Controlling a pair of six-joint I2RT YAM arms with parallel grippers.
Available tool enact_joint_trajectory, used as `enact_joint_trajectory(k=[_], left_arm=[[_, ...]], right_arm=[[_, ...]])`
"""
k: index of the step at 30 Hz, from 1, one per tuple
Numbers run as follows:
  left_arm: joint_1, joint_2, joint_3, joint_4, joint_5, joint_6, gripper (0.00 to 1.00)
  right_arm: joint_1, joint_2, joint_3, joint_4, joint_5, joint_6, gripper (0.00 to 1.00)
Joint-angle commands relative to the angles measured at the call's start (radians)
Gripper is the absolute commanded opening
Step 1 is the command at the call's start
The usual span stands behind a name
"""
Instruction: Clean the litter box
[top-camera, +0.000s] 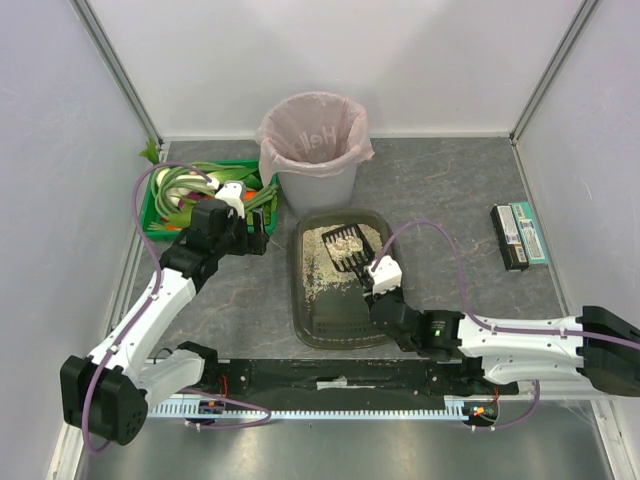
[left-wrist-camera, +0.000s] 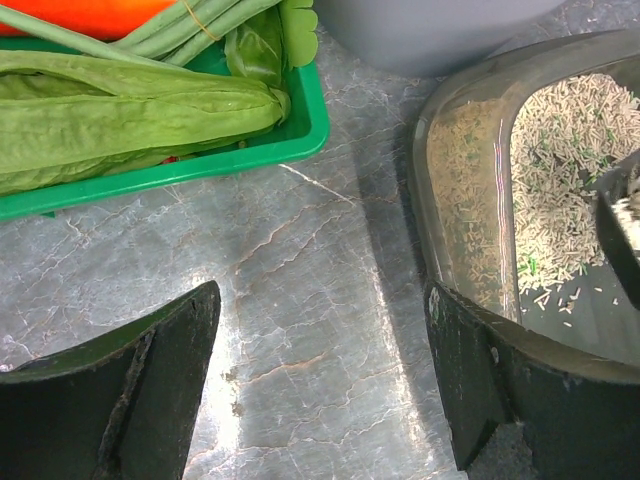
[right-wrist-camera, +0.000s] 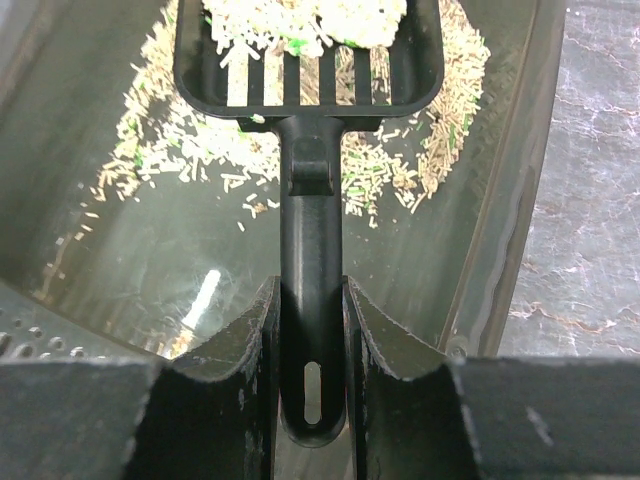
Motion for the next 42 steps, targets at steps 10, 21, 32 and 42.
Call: enact_joint_trajectory(k=[10, 21, 32, 42], left_arm=[[0.002, 0.008, 0.014, 0.033, 0.021, -0.013, 0.87], [0.001, 0.008, 0.008, 0.030, 0.038, -0.016, 0.87], [-0.001, -0.005, 0.011, 0.032, 0.087, -0.019, 0.87], [-0.011, -0.035, -0.003, 0.032, 0.088, -0.022, 0.87]], right_arm=[[-0.002, -0.103, -0.047, 0.115, 0.063, 0.130, 0.00], [0.030, -0.054, 0.034, -0.068, -0.006, 0.143, 0.00], [0.030, -0.092, 0.175, -0.338, -0.063, 0.144, 0.00], [0.028, -0.181, 0.278, -0.479, -0.141, 0.095, 0.00]])
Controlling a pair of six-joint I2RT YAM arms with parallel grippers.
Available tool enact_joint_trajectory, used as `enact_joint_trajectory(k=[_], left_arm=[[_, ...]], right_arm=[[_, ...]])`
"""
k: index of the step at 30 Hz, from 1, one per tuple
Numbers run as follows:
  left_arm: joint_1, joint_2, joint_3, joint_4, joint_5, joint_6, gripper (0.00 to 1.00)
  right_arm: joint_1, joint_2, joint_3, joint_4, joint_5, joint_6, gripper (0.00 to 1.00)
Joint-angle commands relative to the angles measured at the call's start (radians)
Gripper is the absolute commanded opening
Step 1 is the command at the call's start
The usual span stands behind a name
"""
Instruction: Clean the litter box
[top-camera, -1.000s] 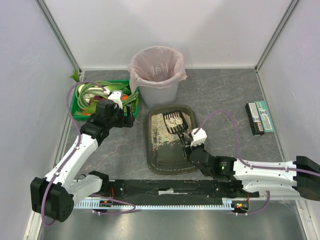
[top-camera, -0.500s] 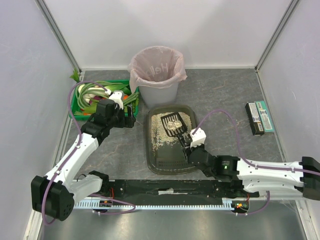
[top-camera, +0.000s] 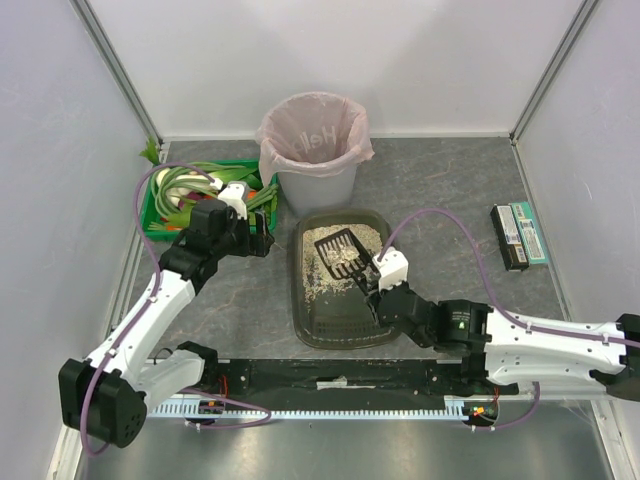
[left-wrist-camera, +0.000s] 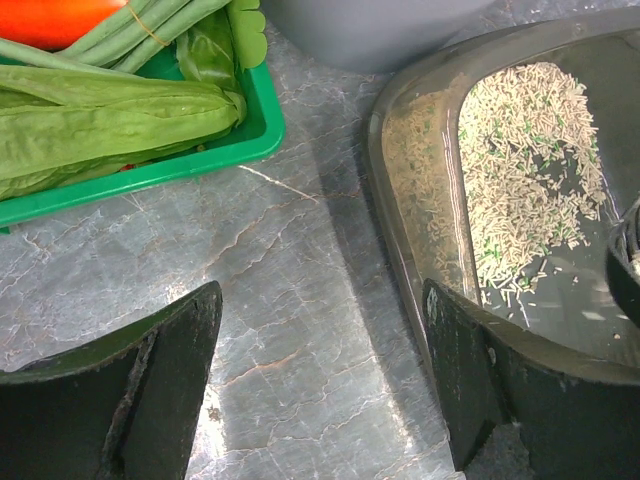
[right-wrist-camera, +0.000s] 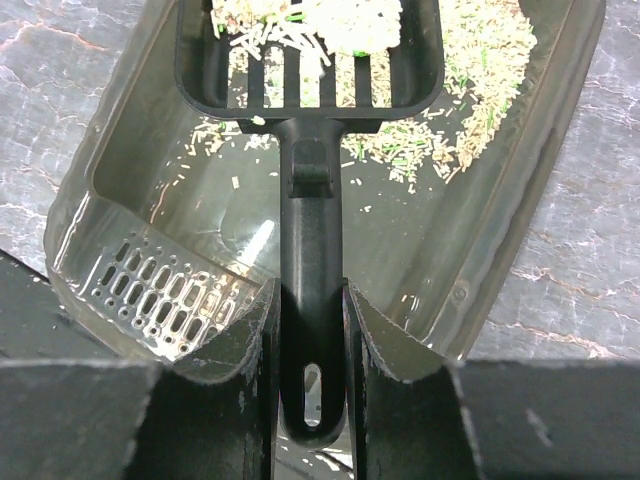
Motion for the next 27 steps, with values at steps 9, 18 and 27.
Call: enact_joint_trajectory(k=[9, 18, 27], left_arm=[[-0.011, -0.031, -0.006, 0.030, 0.009, -0.025, 0.86], [-0.014, -0.052, -0.009, 0.030, -0.018, -0.022, 0.86], [-0.014, -0.066, -0.009, 0.025, -0.021, -0.022, 0.86]], right_arm=[[0.001, -0.014, 0.140, -0.137, -0.007, -0.053, 0.00], [-0.008, 0.008, 0.097, -0.122, 0.073, 0.012, 0.00], [-0.037, 0.141, 0.126, -0.113, 0.065, -0.038, 0.00]])
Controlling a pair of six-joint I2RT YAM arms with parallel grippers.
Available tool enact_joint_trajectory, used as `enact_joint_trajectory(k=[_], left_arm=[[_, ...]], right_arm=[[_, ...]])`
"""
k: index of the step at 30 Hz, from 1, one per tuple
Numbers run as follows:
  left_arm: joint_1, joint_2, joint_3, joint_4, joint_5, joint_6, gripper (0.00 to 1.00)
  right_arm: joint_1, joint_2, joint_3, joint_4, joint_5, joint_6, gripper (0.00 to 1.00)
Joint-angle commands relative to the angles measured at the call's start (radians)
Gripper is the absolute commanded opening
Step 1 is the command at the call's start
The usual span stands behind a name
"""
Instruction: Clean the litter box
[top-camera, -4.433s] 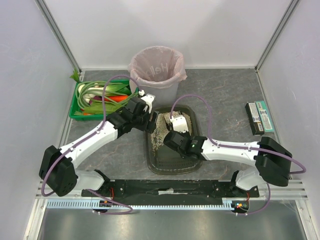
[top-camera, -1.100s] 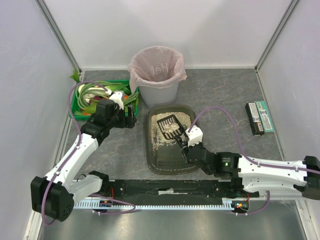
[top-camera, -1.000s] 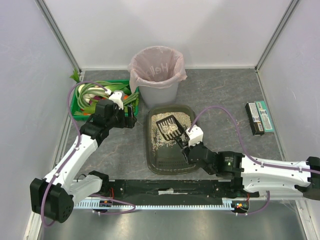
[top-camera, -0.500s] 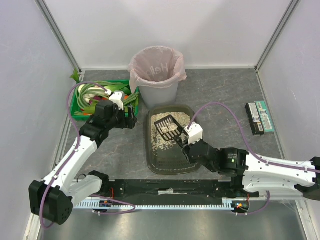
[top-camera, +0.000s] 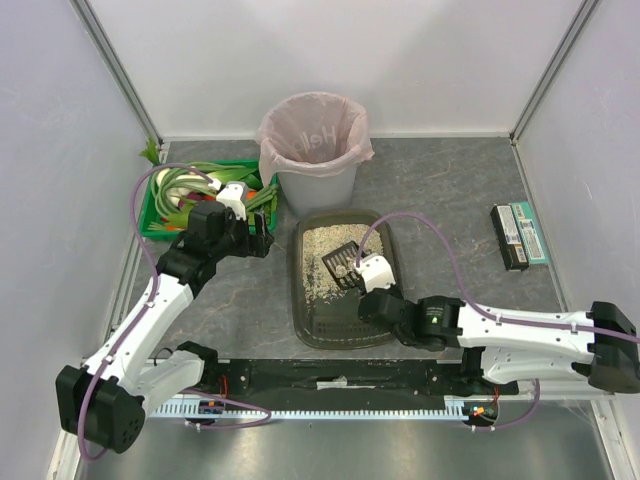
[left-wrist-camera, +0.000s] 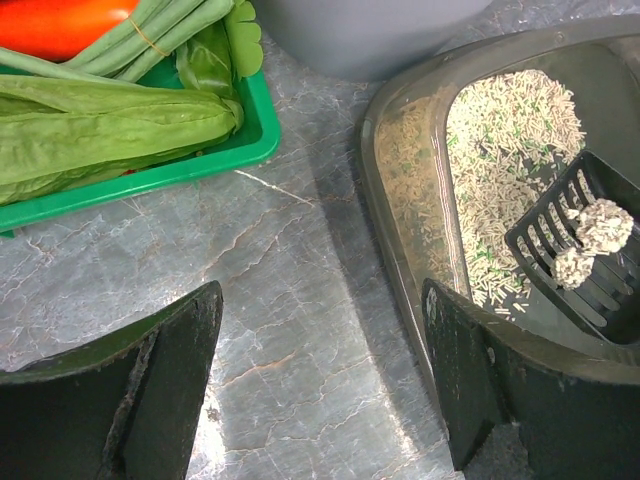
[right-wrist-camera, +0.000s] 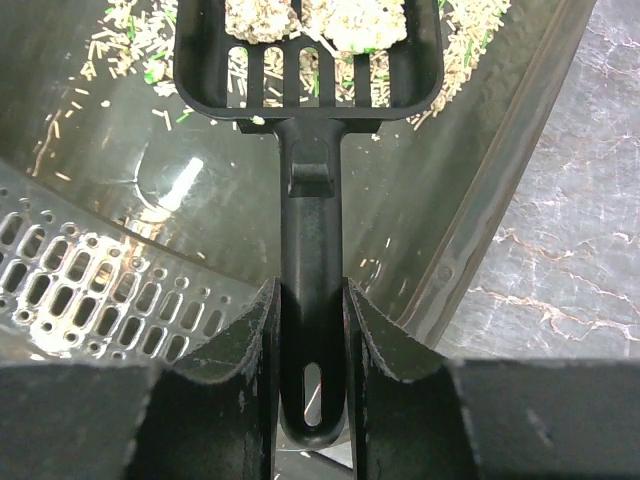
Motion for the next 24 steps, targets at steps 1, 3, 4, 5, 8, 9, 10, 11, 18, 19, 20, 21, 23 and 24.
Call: enact_joint_trajectory(k=[1, 3, 4, 5, 8, 9, 10, 11, 18, 19, 20, 21, 23, 24], left_arm=[[-0.003, -0.033, -0.006, 0.027, -0.022, -0.021, 0.86], [-0.003, -0.029, -0.009, 0.029, -0.034, -0.019, 0.86], [-0.003, -0.025, -0.009, 0.029, -0.037, -0.019, 0.86], [-0.003, -0.014, -0.005, 0.027, -0.035, -0.019, 0.86], [-0.003, -0.003, 0.006, 0.021, -0.006, -0.022, 0.86], [-0.005, -0.009, 0.004, 0.023, -0.003, -0.022, 0.86], [-0.003, -0.014, 0.001, 0.023, -0.005, -0.022, 0.86], [-0.003, -0.020, -0.008, 0.024, -0.021, -0.022, 0.86], [-0.003, -0.025, 0.012, 0.015, -0.012, -0.018, 0.86], [-0.003, -0.046, 0.004, 0.023, -0.014, -0.019, 0.86], [-0.003, -0.059, -0.011, 0.026, -0.019, -0.019, 0.86], [-0.003, -0.065, -0.017, 0.029, -0.020, -0.019, 0.86], [-0.003, -0.060, -0.011, 0.032, -0.005, -0.021, 0.87], [-0.003, -0.051, -0.006, 0.032, 0.003, -0.021, 0.86]], right_arm=[[-0.024, -0.017, 0.067, 0.057, 0.014, -0.024, 0.00], [-0.025, -0.011, 0.005, 0.128, -0.044, -0.006, 0.00], [-0.033, 0.009, 0.001, 0.123, -0.052, -0.009, 0.00], [-0.043, 0.032, 0.035, 0.095, -0.034, -0.052, 0.00], [-0.100, 0.079, 0.107, -0.024, 0.011, -0.075, 0.00], [-0.105, 0.045, 0.096, -0.018, -0.006, -0.039, 0.00], [-0.106, 0.017, 0.069, 0.055, -0.049, -0.014, 0.00], [-0.105, -0.008, -0.007, 0.114, -0.136, 0.005, 0.00], [-0.154, -0.074, 0.089, -0.018, -0.091, -0.018, 0.00], [-0.154, -0.089, 0.063, 0.058, -0.134, -0.009, 0.00], [-0.156, -0.098, 0.028, 0.076, -0.150, -0.009, 0.00], [-0.156, -0.086, 0.033, 0.062, -0.137, -0.012, 0.00], [-0.154, -0.066, 0.107, -0.080, -0.006, 0.006, 0.00], [-0.156, -0.069, 0.116, -0.103, -0.011, 0.023, 0.00]])
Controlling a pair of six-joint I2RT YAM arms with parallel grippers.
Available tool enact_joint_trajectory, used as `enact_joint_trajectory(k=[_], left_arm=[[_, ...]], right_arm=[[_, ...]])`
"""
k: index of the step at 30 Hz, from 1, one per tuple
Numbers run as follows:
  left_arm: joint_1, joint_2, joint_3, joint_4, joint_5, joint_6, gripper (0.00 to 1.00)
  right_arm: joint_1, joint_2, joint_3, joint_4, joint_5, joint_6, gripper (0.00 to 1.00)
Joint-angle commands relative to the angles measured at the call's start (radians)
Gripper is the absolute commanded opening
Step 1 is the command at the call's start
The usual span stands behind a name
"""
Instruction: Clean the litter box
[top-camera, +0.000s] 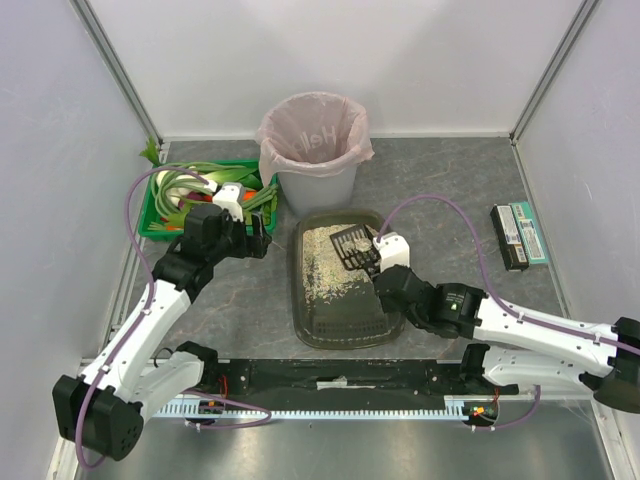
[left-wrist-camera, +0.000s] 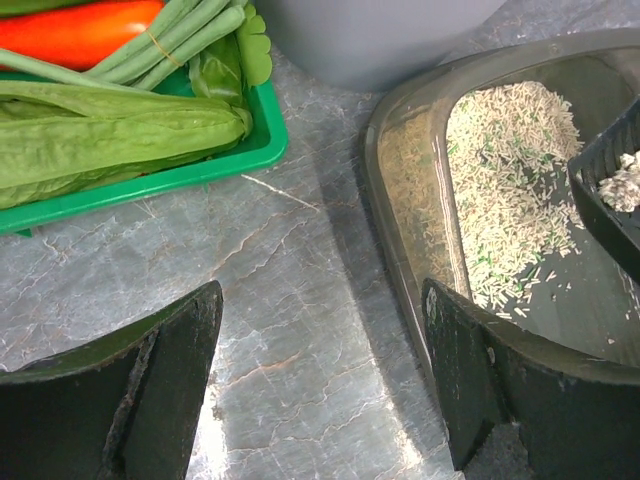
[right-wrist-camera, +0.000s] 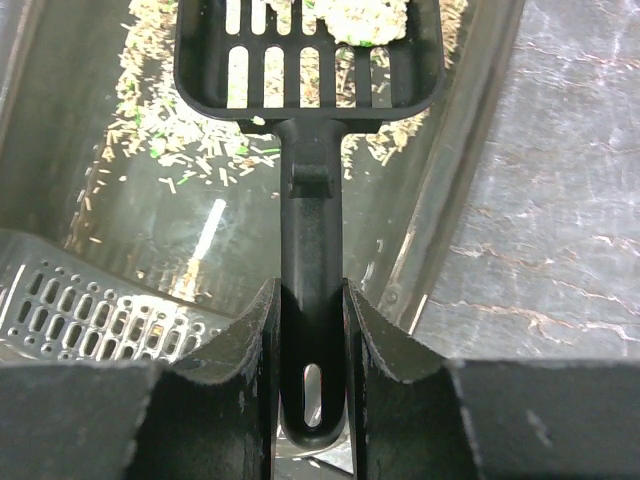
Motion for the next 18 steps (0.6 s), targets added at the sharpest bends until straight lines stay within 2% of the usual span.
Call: enact_joint_trajectory(k=[1, 3, 4, 5, 6, 7, 8, 9, 10, 11, 12, 13, 14, 15, 16, 17, 18], left_arm=[[-0.002, -0.004, 0.013, 0.031, 0.033, -0.021, 0.86], [-0.002, 0.011, 0.020, 0.022, 0.046, -0.022, 0.86], [-0.002, 0.009, 0.017, 0.023, 0.047, -0.024, 0.86], [-0.002, 0.008, 0.013, 0.023, 0.052, -0.027, 0.86], [-0.004, 0.008, 0.011, 0.022, 0.055, -0.028, 0.86], [-0.004, 0.009, 0.014, 0.023, 0.059, -0.030, 0.86], [-0.004, 0.011, 0.019, 0.026, 0.067, -0.030, 0.86], [-0.004, 0.016, 0.020, 0.028, 0.066, -0.028, 0.86], [-0.005, 0.017, 0.017, 0.026, 0.058, -0.027, 0.86], [-0.004, 0.017, 0.014, 0.025, 0.046, -0.027, 0.86], [-0.004, 0.016, 0.016, 0.022, 0.046, -0.028, 0.86], [-0.004, 0.016, 0.016, 0.022, 0.055, -0.027, 0.86], [-0.004, 0.014, 0.016, 0.022, 0.066, -0.028, 0.86], [-0.004, 0.013, 0.017, 0.023, 0.066, -0.024, 0.86], [-0.004, 0.008, 0.016, 0.025, 0.058, -0.024, 0.86], [-0.004, 0.008, 0.013, 0.025, 0.035, -0.021, 0.86], [-0.004, 0.006, 0.013, 0.025, 0.026, -0.018, 0.86]], right_arm=[[-0.002, -0.007, 0.064, -0.057, -0.008, 0.051, 0.00], [0.000, -0.041, -0.016, 0.034, -0.090, 0.073, 0.00], [0.001, -0.041, -0.022, 0.013, -0.078, 0.079, 0.00], [0.000, -0.038, 0.002, -0.031, 0.033, 0.089, 0.00], [0.000, -0.036, 0.017, -0.077, 0.072, 0.097, 0.00], [0.000, -0.041, 0.024, -0.066, 0.054, 0.088, 0.00], [0.000, -0.044, 0.010, -0.019, -0.070, 0.067, 0.00], [0.019, -0.032, 0.004, 0.040, -0.114, 0.060, 0.00], [0.035, -0.015, 0.008, 0.022, -0.103, 0.062, 0.00], [0.050, 0.005, 0.057, -0.028, 0.013, 0.062, 0.00], [0.056, 0.038, 0.085, -0.143, 0.078, 0.100, 0.00], [0.056, 0.042, 0.099, -0.153, 0.106, 0.111, 0.00], [0.055, 0.031, 0.082, -0.117, 0.073, 0.091, 0.00], [0.061, 0.004, 0.056, 0.004, -0.038, 0.067, 0.00], [0.073, -0.001, 0.035, 0.026, -0.053, 0.069, 0.00], [0.085, 0.028, 0.056, -0.004, -0.012, 0.077, 0.00], [0.096, 0.054, 0.088, -0.171, 0.158, 0.094, 0.00]])
